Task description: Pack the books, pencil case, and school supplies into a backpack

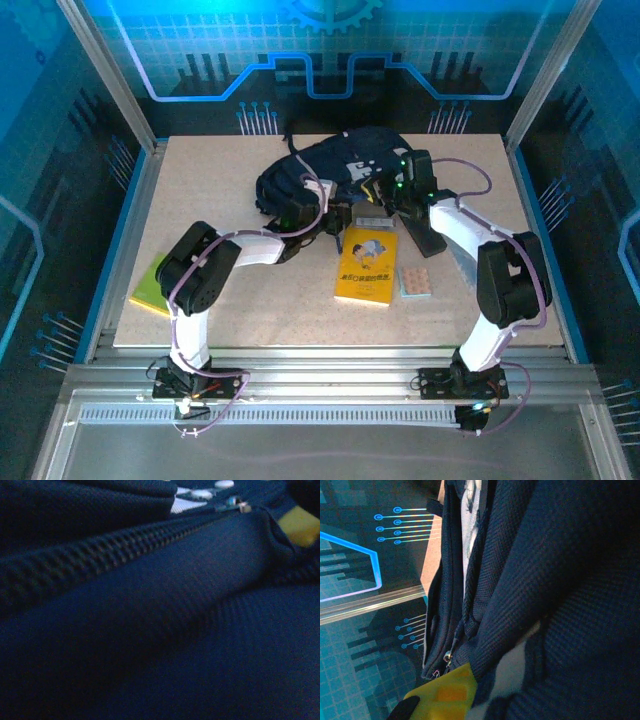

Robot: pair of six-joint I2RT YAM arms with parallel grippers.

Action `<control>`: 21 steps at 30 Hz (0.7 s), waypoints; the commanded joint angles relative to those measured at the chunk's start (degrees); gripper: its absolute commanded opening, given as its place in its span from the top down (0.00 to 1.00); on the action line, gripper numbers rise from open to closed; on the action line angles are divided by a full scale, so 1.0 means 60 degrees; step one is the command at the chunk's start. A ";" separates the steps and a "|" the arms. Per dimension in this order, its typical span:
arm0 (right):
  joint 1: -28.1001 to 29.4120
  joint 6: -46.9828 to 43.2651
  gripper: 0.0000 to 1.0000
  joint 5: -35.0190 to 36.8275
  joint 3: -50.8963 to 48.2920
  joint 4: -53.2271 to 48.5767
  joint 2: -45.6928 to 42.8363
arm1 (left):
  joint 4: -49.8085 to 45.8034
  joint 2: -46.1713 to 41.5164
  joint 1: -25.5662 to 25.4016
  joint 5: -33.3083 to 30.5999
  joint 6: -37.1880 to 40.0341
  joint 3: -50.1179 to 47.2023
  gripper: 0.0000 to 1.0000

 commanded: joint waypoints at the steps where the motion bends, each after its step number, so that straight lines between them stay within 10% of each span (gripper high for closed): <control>1: 0.0272 0.0342 1.00 -0.0687 0.0032 0.0781 -0.0599 | 0.0782 0.0449 0.0030 -0.0731 0.0245 0.0553 0.51; 5: 0.0259 0.0418 1.00 -0.0630 -0.0108 0.0817 -0.0566 | 0.1168 0.0555 0.0011 -0.0697 -0.0056 0.0558 0.56; 11: -0.0018 0.0319 1.00 -0.0572 -0.0263 0.0778 -0.0483 | 0.1031 -0.0023 0.0029 -0.0348 -0.0342 0.0076 1.00; 21: -0.0682 -0.1262 1.00 -0.0219 0.0188 -0.0332 -0.0436 | -0.4170 -0.1691 0.0524 0.1872 -0.0486 0.0185 1.00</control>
